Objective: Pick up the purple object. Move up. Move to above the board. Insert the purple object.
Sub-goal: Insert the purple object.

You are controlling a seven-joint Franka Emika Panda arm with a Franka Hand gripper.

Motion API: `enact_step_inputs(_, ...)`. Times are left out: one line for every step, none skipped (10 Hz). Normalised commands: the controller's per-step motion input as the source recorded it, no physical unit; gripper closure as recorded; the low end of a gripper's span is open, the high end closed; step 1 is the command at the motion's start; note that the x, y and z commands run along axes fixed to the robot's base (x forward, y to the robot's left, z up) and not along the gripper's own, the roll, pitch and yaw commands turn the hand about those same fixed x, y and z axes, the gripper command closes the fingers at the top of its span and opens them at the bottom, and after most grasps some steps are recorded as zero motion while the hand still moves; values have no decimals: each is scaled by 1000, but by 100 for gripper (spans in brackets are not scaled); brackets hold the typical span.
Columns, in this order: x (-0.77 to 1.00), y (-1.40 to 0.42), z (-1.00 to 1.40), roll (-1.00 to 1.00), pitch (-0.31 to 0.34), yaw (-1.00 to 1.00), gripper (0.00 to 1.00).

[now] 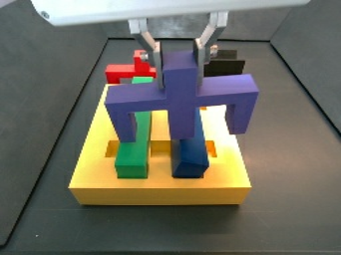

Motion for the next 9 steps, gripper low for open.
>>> enact_step_inputs(34, 0, -180, 143, 0, 29, 100)
enact_step_inputs(71, 0, -160, 143, 0, 54, 100)
enact_step_inputs(66, -17, -151, 151, 0, 51, 100)
enact_step_inputs(34, -3, -131, 149, 0, 40, 100)
enact_step_inputs(0, 0, -140, 177, 0, 31, 100)
enact_step_inputs(0, -6, -200, 259, 0, 34, 100)
enact_step_inputs(-6, -49, -260, 374, 0, 106, 100)
enact_step_inputs(-37, -63, -314, 407, 0, 106, 100)
enact_step_inputs(-71, -46, -363, 407, 0, 114, 100)
